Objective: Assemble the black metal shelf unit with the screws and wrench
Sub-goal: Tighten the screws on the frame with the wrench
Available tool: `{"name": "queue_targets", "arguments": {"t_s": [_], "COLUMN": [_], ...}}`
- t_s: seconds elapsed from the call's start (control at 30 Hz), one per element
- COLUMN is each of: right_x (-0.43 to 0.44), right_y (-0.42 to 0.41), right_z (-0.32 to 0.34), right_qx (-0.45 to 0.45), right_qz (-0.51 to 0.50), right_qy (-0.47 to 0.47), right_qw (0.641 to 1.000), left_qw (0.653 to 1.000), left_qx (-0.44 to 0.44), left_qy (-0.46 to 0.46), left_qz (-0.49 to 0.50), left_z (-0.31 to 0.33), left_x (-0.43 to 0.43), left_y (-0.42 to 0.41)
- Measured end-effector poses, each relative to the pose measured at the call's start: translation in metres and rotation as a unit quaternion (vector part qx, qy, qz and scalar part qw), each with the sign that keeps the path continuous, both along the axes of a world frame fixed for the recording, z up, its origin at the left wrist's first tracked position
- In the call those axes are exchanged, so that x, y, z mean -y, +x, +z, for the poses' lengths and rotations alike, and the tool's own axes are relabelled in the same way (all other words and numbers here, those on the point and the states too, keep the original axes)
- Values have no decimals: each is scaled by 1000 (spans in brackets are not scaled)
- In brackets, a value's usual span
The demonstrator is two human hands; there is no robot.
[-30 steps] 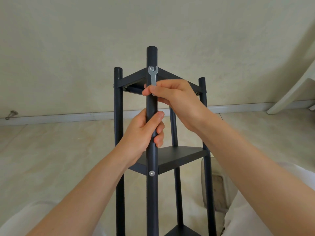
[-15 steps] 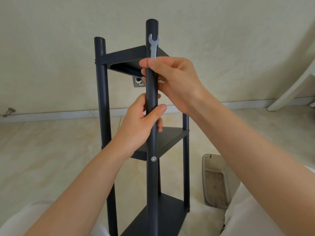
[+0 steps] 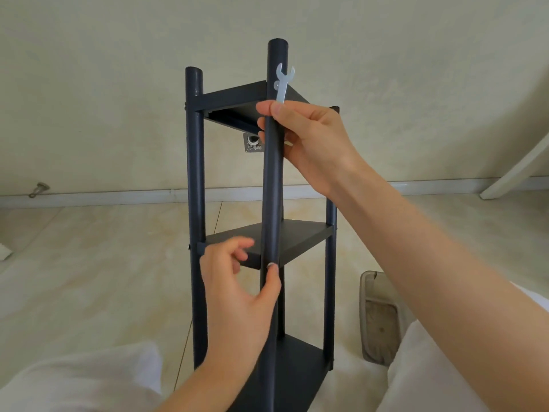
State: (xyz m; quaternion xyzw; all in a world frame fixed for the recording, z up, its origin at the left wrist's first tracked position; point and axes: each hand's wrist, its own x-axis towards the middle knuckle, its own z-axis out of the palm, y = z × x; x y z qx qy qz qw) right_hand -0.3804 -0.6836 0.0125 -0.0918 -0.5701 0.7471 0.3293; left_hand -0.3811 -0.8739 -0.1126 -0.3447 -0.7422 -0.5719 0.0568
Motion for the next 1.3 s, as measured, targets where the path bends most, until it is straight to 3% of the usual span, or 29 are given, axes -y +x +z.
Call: {"name": "queue_targets", "arguments": {"t_s": [0.07,0.2,0.3,0.5,0.7,0.9,1.3], "right_x": [-1,-1,-2,-1,9,20,49], "right_y": [2,5,4,1,8,10,42], "right_z": [0,-1,-4,-13,-36,-52,-132], "right_qx": [-1,0,0,15,126,171,164], "right_qz": [-6,-3,1,20,40,24,-167], "right_qy": [1,22,26,23,45,72,49], "right_qw": [1000,1000,1000,999,990,982,971], "left_qw": [996,956,938,958,966,967,978], "left_qx": [76,265,332,278,254,248,200], "left_qy": [-30,-125,-87,-66,-46,-48,-38], "left_qz": [24,-3,-35,-19,-17,-19,-43], "left_z": [-13,-38,-44,-46,-44,-41,-37], "left_x": [6,1,-9,-19,-28,-36,-35], "left_y": [5,10,12,12,0,-10,-28]}}
